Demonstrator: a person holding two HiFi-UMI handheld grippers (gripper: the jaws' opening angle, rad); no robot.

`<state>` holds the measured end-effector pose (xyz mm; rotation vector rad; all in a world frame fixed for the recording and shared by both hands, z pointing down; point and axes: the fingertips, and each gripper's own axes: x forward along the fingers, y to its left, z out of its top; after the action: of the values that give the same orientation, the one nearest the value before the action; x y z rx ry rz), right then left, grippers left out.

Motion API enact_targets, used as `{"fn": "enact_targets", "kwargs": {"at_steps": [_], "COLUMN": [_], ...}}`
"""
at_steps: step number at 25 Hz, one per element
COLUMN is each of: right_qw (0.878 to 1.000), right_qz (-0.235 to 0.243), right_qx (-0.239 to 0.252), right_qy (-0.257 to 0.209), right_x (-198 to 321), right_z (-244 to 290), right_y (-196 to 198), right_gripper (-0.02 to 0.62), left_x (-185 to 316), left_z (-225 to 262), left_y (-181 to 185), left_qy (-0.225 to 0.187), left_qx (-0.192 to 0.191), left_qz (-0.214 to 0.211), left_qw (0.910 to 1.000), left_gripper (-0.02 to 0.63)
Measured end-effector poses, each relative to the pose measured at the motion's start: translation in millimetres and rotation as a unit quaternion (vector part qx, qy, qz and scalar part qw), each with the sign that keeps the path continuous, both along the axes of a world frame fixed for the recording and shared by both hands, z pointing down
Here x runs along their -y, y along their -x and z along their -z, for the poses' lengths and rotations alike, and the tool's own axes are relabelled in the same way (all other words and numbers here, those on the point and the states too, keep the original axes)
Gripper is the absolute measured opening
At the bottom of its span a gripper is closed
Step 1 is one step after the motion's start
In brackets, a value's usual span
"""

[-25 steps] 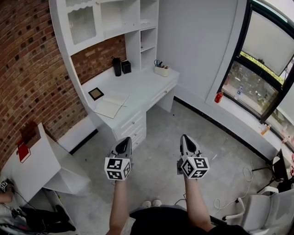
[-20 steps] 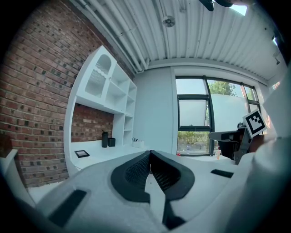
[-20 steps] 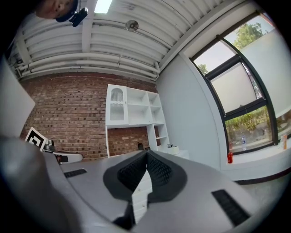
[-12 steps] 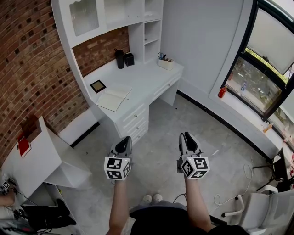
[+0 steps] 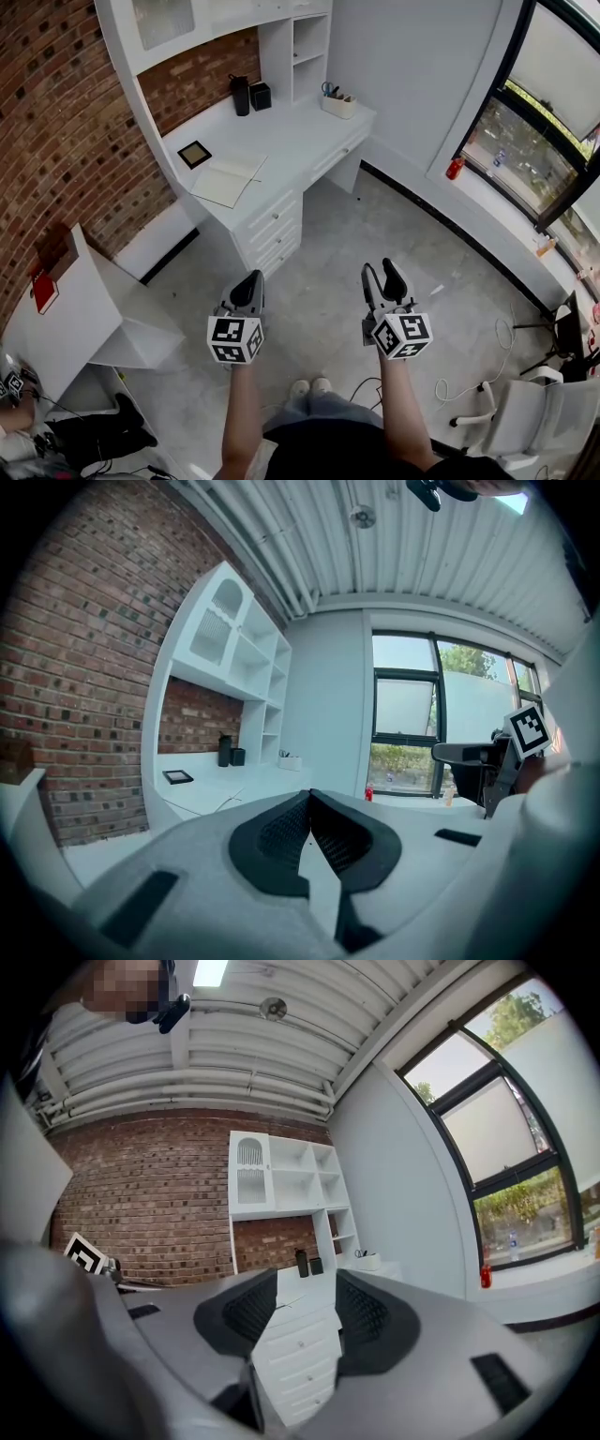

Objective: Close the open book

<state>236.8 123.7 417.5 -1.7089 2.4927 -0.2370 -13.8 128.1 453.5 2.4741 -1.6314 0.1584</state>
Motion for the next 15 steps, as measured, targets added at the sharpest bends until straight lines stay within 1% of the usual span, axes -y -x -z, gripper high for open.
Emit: {"fn": "enact_targets", "kwargs": {"at_steps": [4, 9, 15], "right_qw": [1.000, 1.000, 0.998], "right_qz": [-0.006, -0.006, -0.014], "right_qx": [0.002, -0.004, 0.004], "right_qy": [-0.010, -0.031, -0.056], "right_x": [-0.1, -3.7, 5.7], "right_z": [5.5, 21.1, 44.1], "right_y": [2.9, 9.4, 7.8], "right_gripper": [0.176, 0.176, 0.176], "left_x": [3.3, 6.3, 18.0], "left_z": [5.1, 29.4, 53.9], "left_y": [8.7, 22.6, 30.4], "left_qy": [-0.009, -0.038, -0.065], "left_qx": [0.002, 0.002, -0.002], "left_qz": [-0.002, -0.002, -0.003], "left_qw": [1.0000, 0.9993, 0.9979], "left_gripper": [0.009, 0.009, 0.009]}}
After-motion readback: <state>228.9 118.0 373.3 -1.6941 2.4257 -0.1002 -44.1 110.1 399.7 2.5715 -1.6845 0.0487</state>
